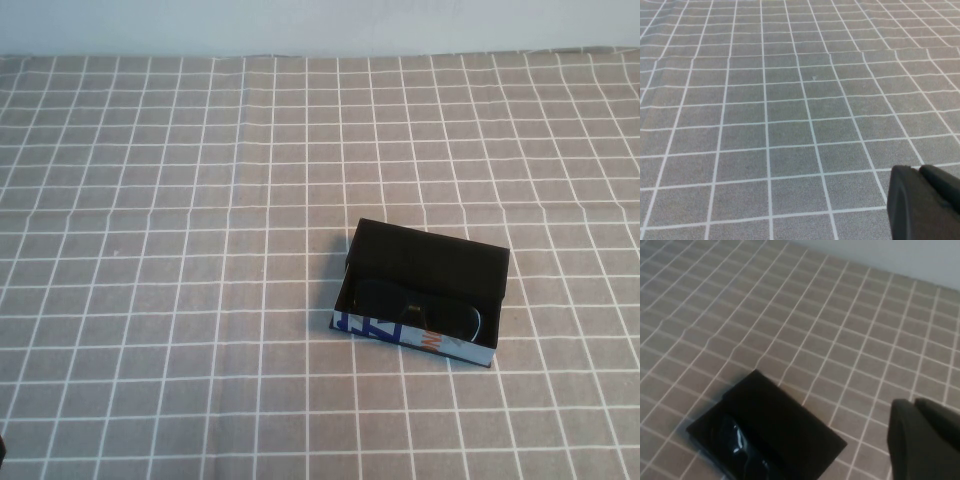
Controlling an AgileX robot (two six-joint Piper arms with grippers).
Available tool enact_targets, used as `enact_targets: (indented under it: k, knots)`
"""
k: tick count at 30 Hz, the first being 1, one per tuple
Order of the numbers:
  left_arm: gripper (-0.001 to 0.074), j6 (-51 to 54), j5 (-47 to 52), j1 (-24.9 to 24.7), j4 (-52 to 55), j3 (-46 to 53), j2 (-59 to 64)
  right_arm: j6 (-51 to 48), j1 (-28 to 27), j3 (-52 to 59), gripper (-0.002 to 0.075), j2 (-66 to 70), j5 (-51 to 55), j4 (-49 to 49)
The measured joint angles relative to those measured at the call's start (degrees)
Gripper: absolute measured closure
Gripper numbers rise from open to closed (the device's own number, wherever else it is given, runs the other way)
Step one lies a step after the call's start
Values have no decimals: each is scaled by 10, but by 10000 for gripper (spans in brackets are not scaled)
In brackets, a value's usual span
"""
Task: Take glasses out of glasses case
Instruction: Pick up the glasses from the glasses case
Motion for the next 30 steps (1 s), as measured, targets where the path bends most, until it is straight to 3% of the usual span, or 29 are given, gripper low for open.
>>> enact_targets:
  k: [12, 15, 22, 30]
  knots:
    - [740, 0, 0, 0, 0, 0, 0, -72, 141, -93, 731, 202, 96, -48]
    - [740, 0, 0, 0, 0, 0, 0, -72, 169, -105, 678, 245, 101, -62]
    - [740, 0, 0, 0, 0, 0, 0, -72, 201, -133, 444, 338, 107, -117]
    - [740, 0, 0, 0, 0, 0, 0, -85, 204, -135, 409, 410, 99, -135]
